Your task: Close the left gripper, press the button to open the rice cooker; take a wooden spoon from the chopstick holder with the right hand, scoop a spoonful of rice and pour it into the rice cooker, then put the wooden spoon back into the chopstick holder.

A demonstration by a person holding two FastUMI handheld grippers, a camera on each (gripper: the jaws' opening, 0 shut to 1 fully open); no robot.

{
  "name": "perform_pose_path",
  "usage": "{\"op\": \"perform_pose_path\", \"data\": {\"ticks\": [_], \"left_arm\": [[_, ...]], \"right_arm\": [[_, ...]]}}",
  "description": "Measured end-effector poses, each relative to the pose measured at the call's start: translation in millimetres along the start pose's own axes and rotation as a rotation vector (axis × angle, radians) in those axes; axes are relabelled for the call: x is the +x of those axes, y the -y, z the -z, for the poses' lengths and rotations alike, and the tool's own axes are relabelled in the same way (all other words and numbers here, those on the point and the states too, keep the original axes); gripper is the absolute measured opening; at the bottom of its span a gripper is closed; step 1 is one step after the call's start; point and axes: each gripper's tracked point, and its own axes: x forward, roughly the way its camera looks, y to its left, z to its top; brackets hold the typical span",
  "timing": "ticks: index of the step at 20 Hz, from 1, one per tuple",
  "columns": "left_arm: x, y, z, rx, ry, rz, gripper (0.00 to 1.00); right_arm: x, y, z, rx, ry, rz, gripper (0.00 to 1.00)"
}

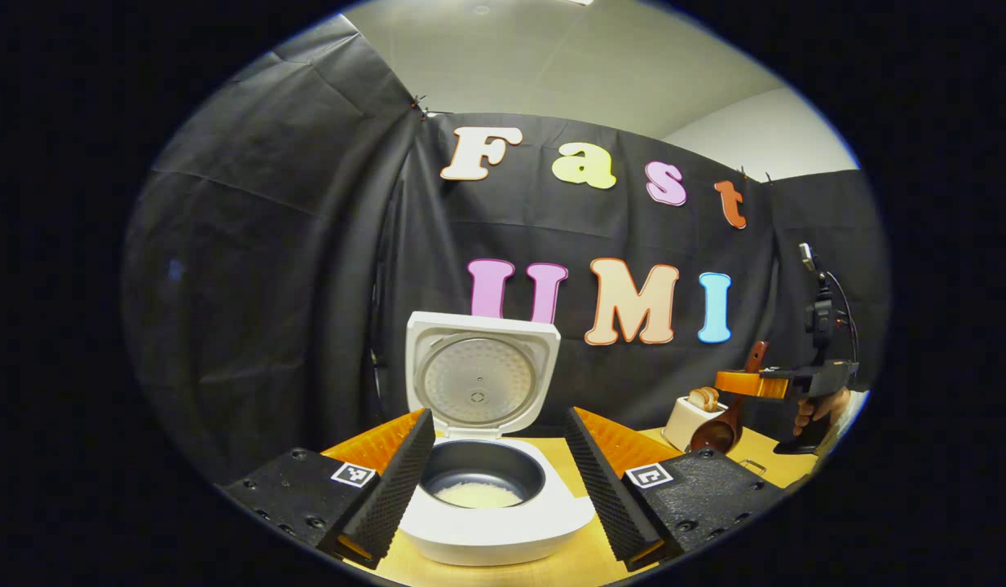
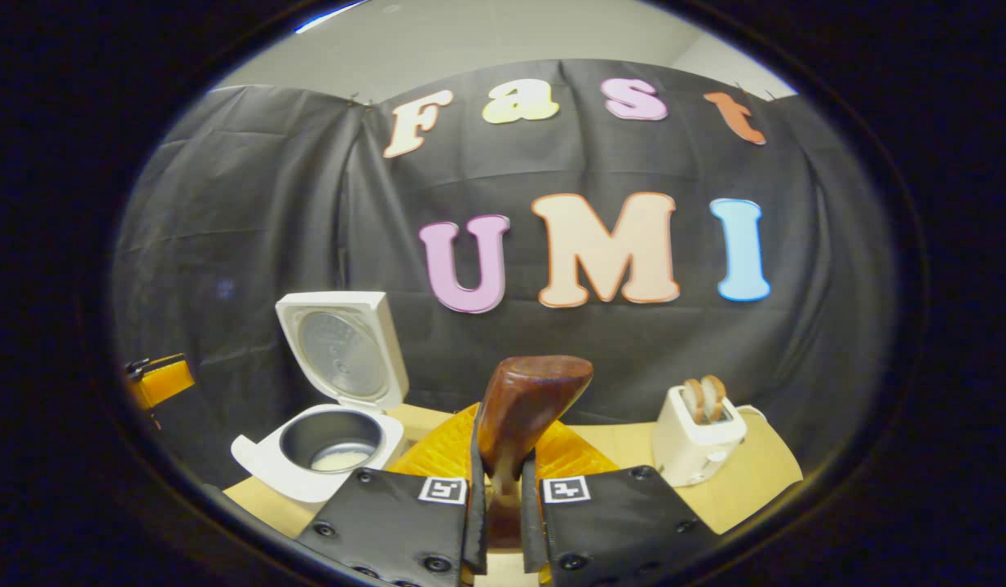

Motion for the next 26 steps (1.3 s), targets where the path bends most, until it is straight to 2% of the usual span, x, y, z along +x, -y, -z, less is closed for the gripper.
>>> {"op": "perform_pose_path", "data": {"ticks": [7, 11, 17, 20, 21, 25, 26], "left_arm": [[32, 52, -13, 0.038, 0.012, 0.062, 0.95], [43, 76, -19, 0.034, 0.015, 0.08, 0.96], [47, 96, -23, 0.039, 0.023, 0.071, 0.95], [41, 98, -26, 0.044, 0.025, 0.05, 0.97], [41, 98, -26, 0.051, 0.022, 0.041, 0.93], [33, 94, -27, 0.071, 0.019, -0.001, 0.95], [31, 94, -27, 0.075, 0.014, -0.006, 0.93]], "right_arm": [[-45, 116, 1, 0.024, 0.017, 0.165, 0.18], [-59, 161, 14, 0.049, -0.003, 0.224, 0.18], [-62, 199, 43, 0.067, -0.029, 0.243, 0.19], [-62, 215, 69, 0.089, -0.066, 0.248, 0.18], [-62, 221, 77, 0.101, -0.08, 0.248, 0.19], [-56, 227, 105, 0.147, -0.126, 0.233, 0.22], [-54, 225, 111, 0.156, -0.134, 0.226, 0.19]]}}
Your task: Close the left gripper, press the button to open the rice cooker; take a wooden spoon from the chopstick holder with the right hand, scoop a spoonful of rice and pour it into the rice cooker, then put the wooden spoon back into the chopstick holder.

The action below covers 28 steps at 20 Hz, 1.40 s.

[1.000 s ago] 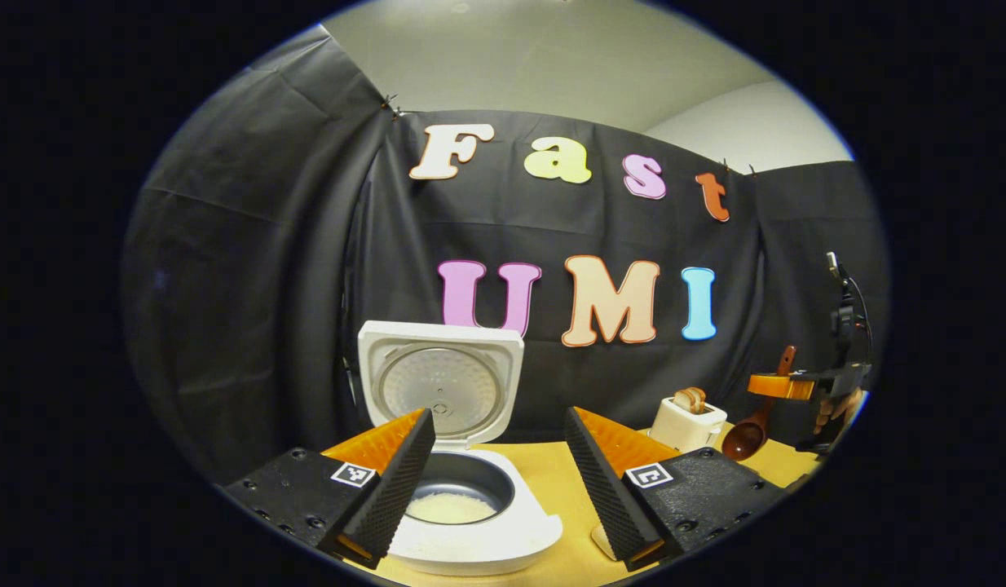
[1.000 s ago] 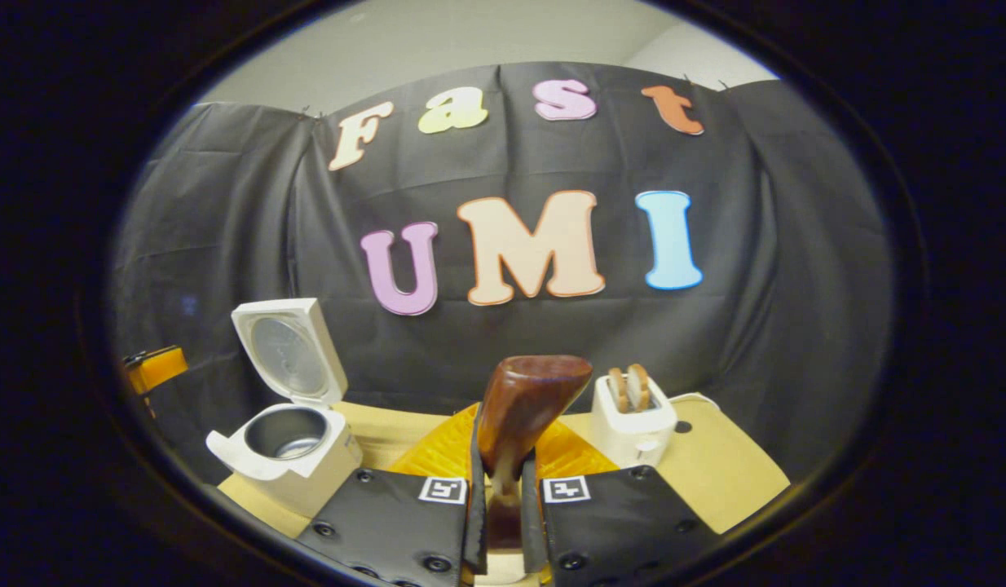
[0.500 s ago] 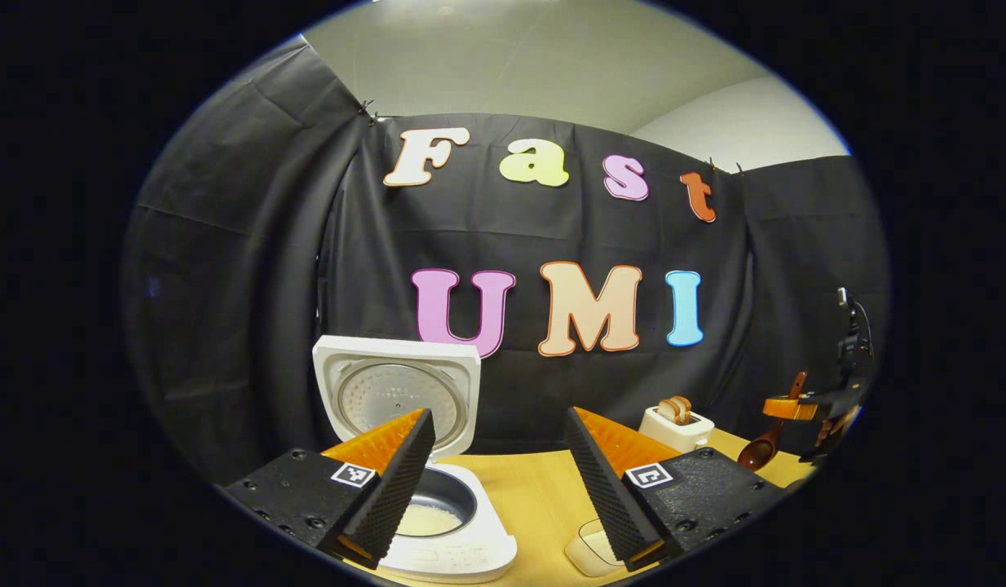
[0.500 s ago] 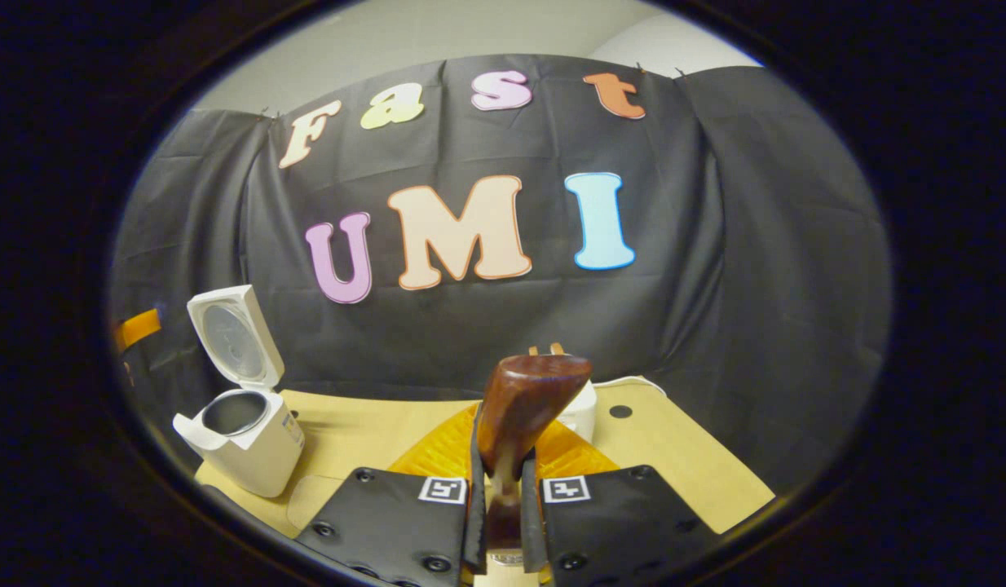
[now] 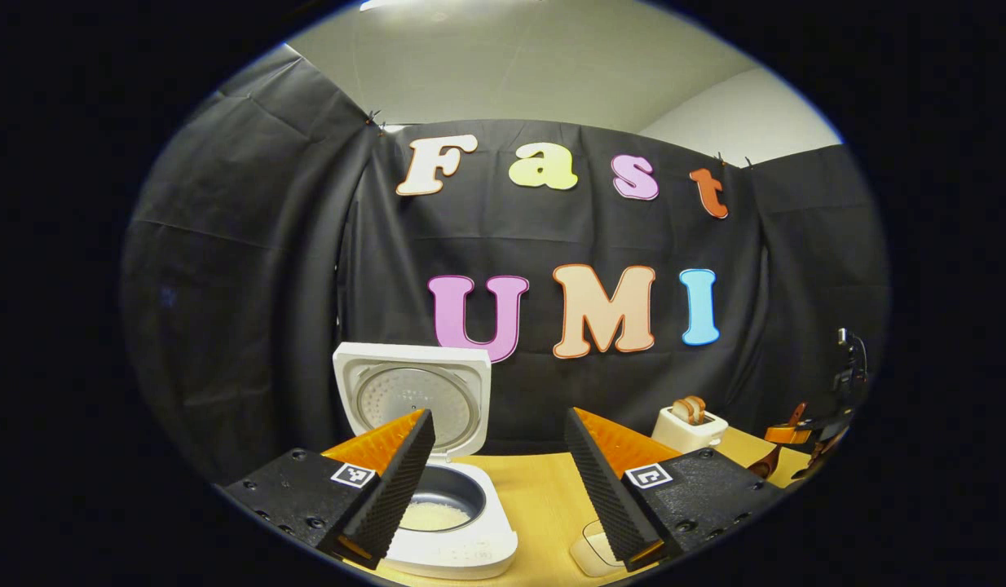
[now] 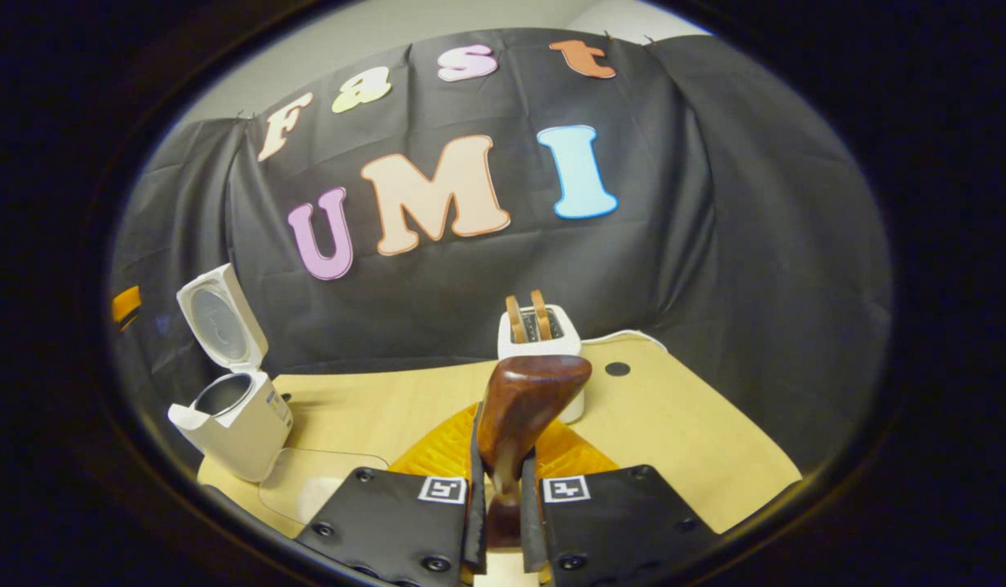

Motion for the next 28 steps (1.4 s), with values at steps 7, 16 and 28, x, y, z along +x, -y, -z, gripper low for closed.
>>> {"op": "perform_pose_path", "data": {"ticks": [7, 16, 28], "left_arm": [[-10, 1, -3, 0.043, -0.007, -0.019, 0.93], [-17, -12, -7, 0.04, -0.001, -0.05, 0.95], [-17, -47, -15, 0.016, 0.02, -0.092, 0.95]], "right_arm": [[22, -7, 56, 0.012, -0.11, -0.03, 0.19], [27, -2, 73, 0.046, -0.142, 0.0, 0.23], [-16, 33, 1, -0.074, 0.019, 0.146, 0.99]]}}
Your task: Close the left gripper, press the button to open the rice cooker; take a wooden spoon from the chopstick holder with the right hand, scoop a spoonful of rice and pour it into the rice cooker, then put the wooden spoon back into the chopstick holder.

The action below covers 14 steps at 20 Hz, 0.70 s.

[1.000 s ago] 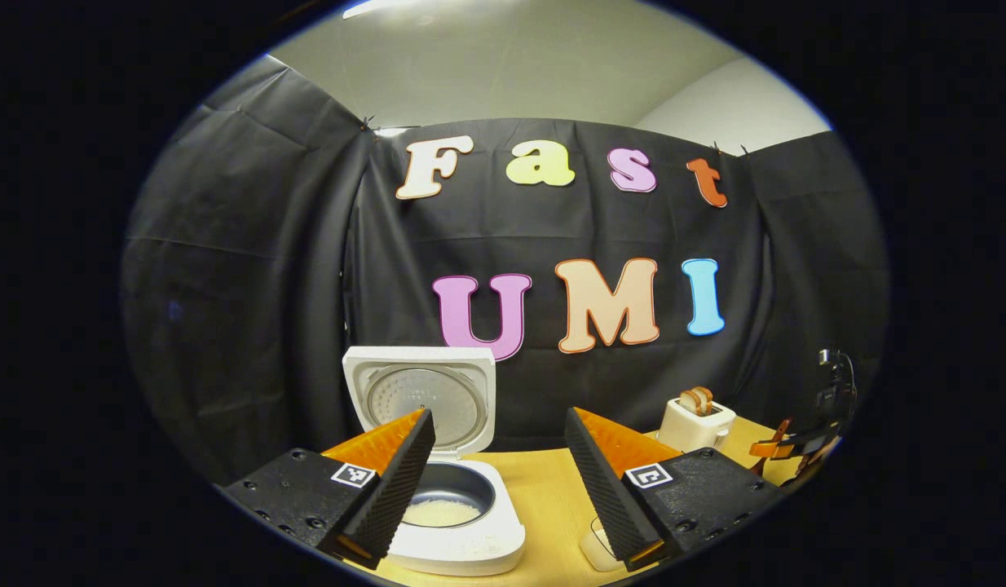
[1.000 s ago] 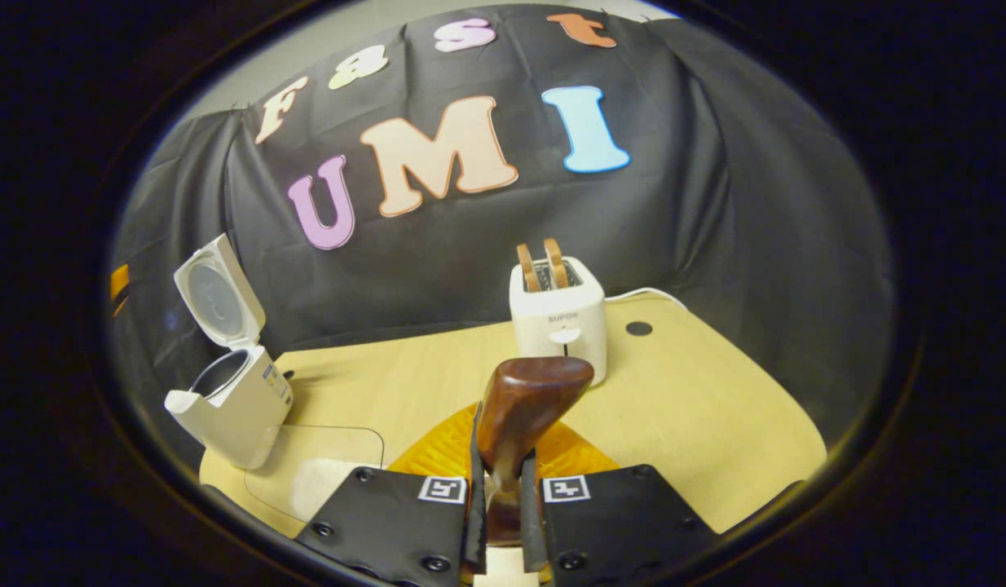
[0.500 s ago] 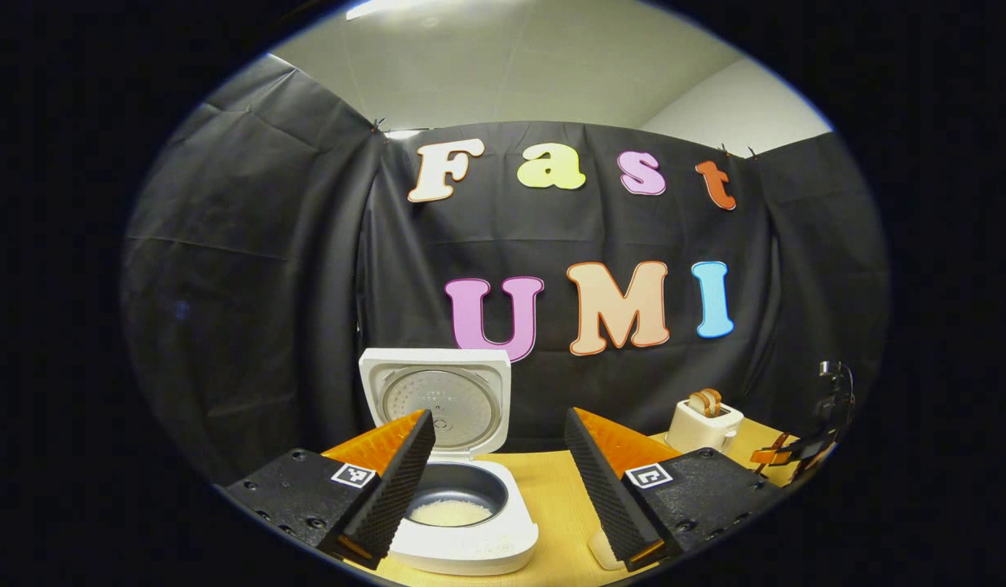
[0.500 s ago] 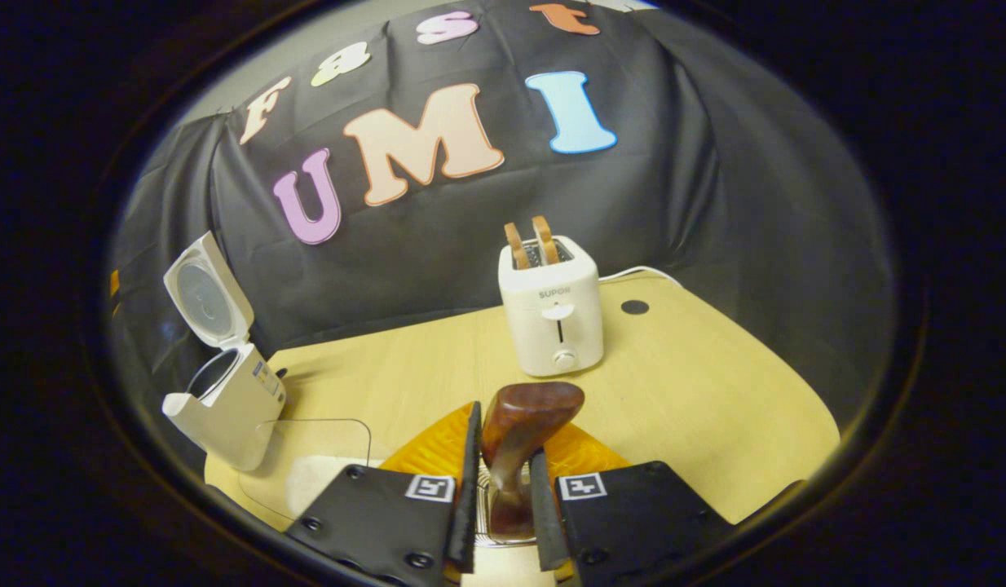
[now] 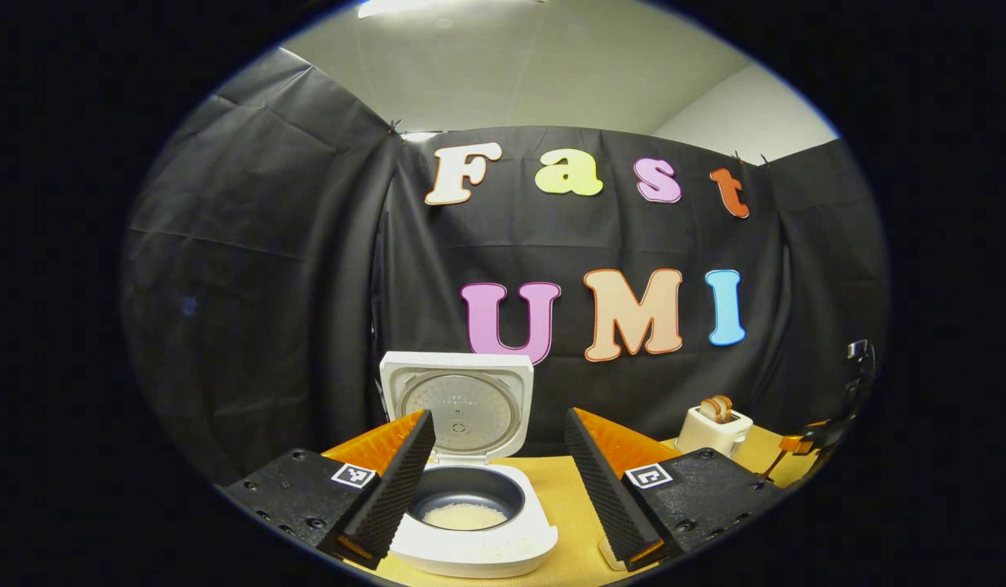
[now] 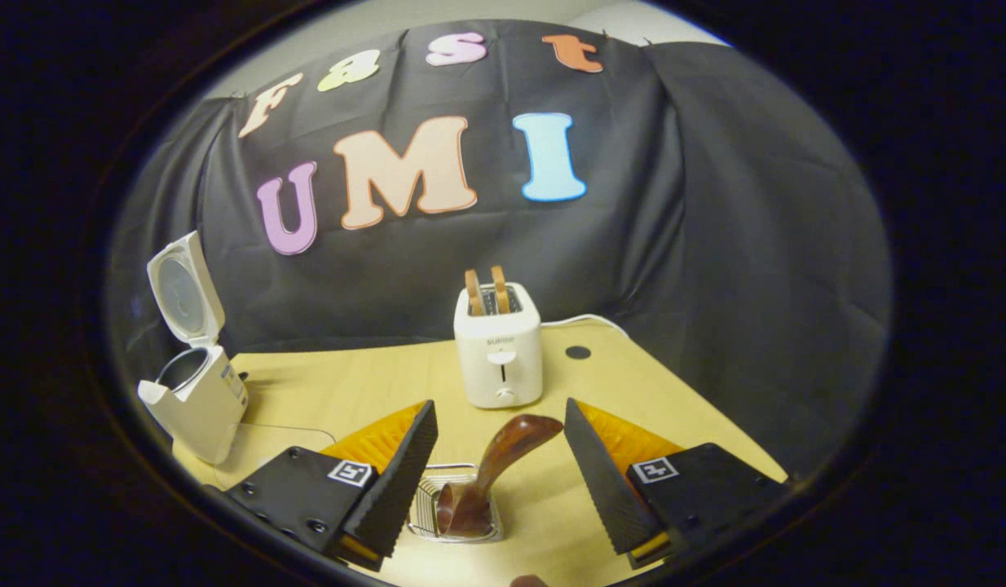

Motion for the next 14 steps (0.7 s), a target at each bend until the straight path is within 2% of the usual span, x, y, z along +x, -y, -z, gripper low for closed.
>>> {"op": "perform_pose_path", "data": {"ticks": [6, 10, 14], "left_arm": [[37, -25, -4, -0.025, -0.026, -0.003, 0.93], [78, -40, -16, -0.041, -0.035, 0.013, 0.92], [125, -51, -26, -0.041, -0.04, 0.02, 0.94]], "right_arm": [[-32, -28, -48, -0.06, 0.082, -0.03, 0.99], [-53, -56, -67, -0.118, 0.111, -0.072, 0.99], [-73, -82, -74, -0.126, 0.115, -0.116, 0.99]]}}
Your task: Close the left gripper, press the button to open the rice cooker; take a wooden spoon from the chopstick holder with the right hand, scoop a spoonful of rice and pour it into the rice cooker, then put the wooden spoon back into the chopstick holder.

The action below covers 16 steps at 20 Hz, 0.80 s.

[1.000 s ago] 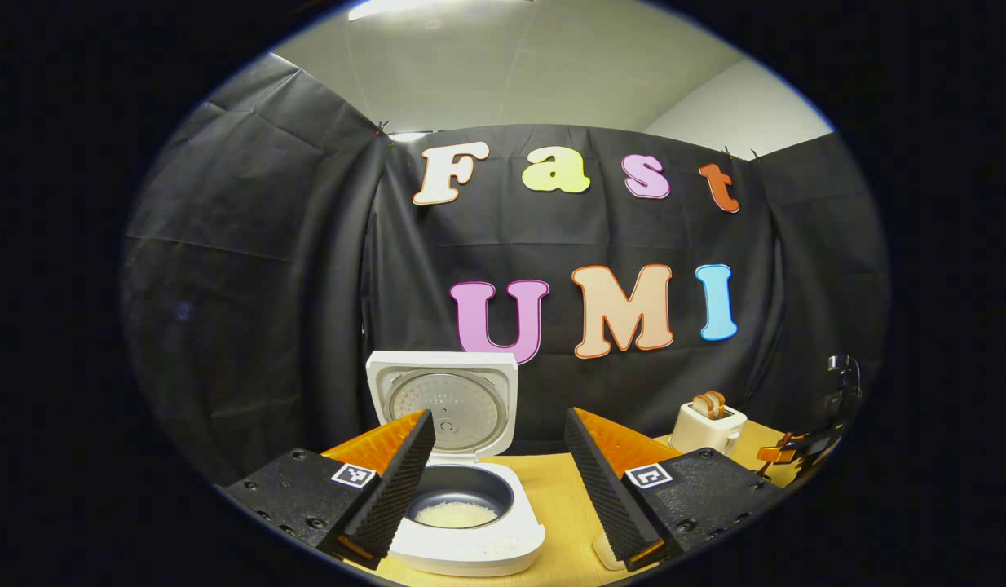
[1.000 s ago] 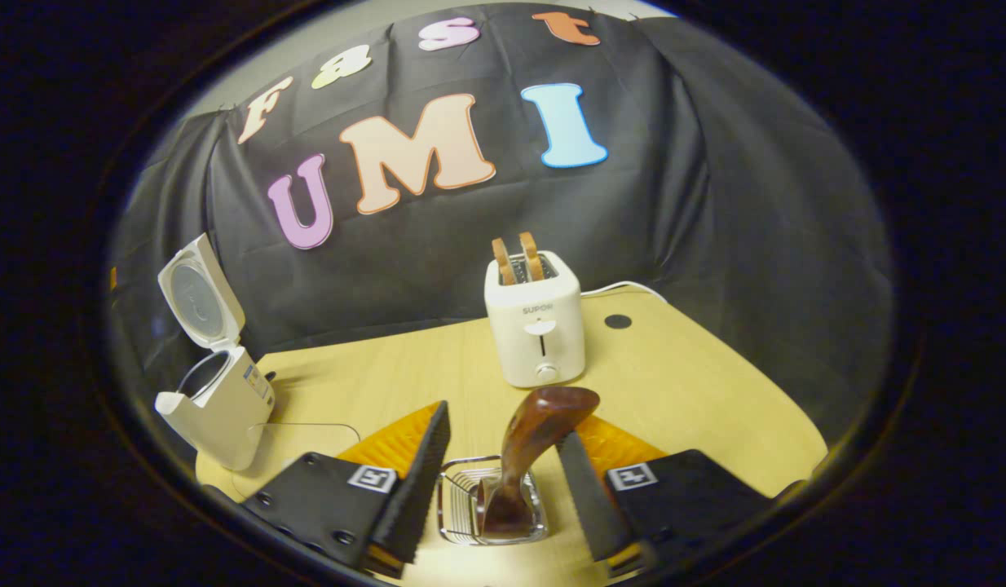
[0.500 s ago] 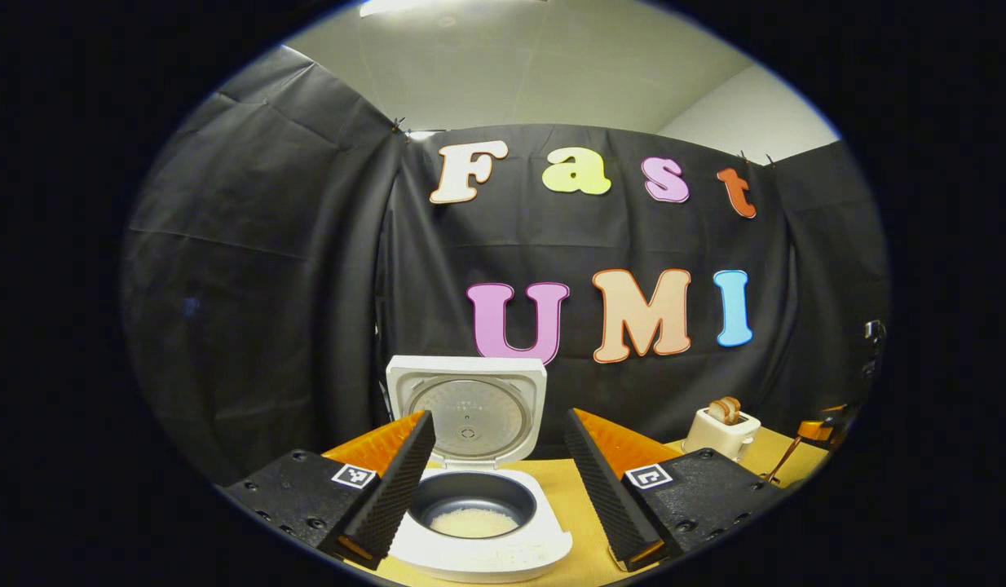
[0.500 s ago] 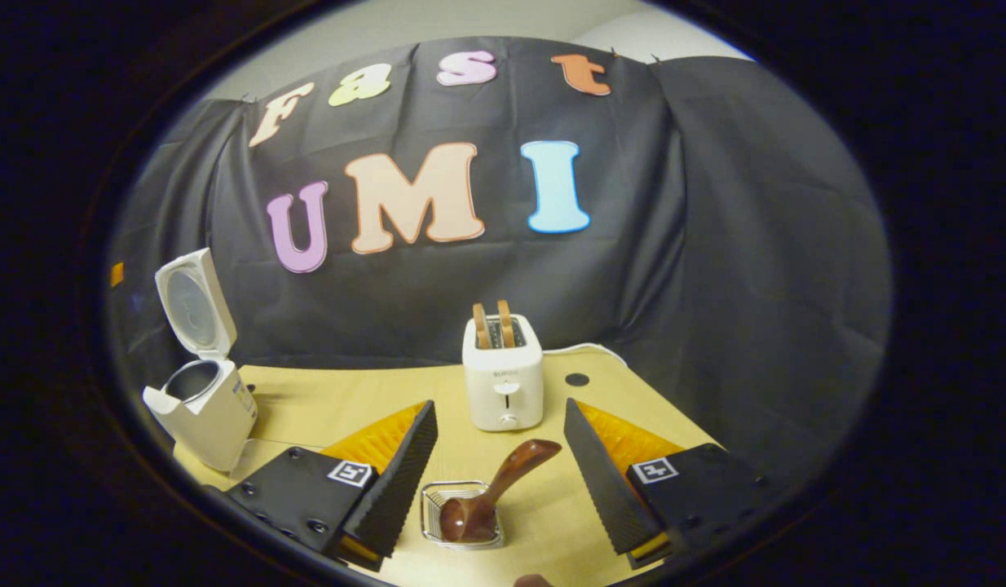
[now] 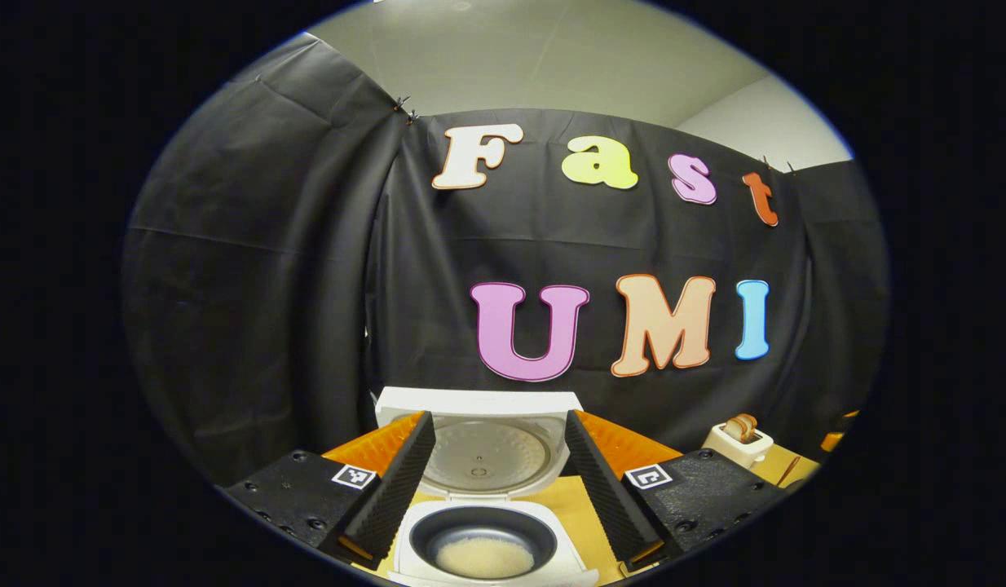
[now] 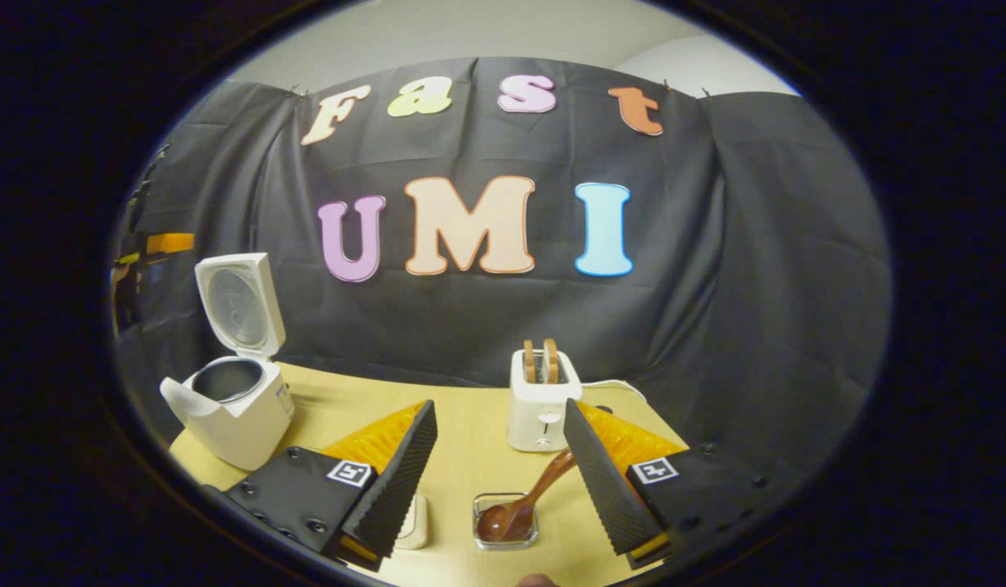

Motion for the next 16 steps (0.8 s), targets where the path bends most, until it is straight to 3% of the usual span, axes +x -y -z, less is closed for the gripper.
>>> {"op": "perform_pose_path", "data": {"ticks": [4, 9, 16], "left_arm": [[46, -8, -7, 0.034, -0.004, 0.003, 0.94], [103, -19, -9, 0.079, -0.017, -0.006, 0.92], [149, -15, 21, 0.104, -0.081, 0.003, 0.94]], "right_arm": [[-12, -18, -4, -0.009, 0.004, -0.024, 0.99], [-21, -14, -3, -0.026, -0.009, -0.002, 0.99], [-27, -4, 3, -0.033, -0.032, 0.03, 0.99]]}}
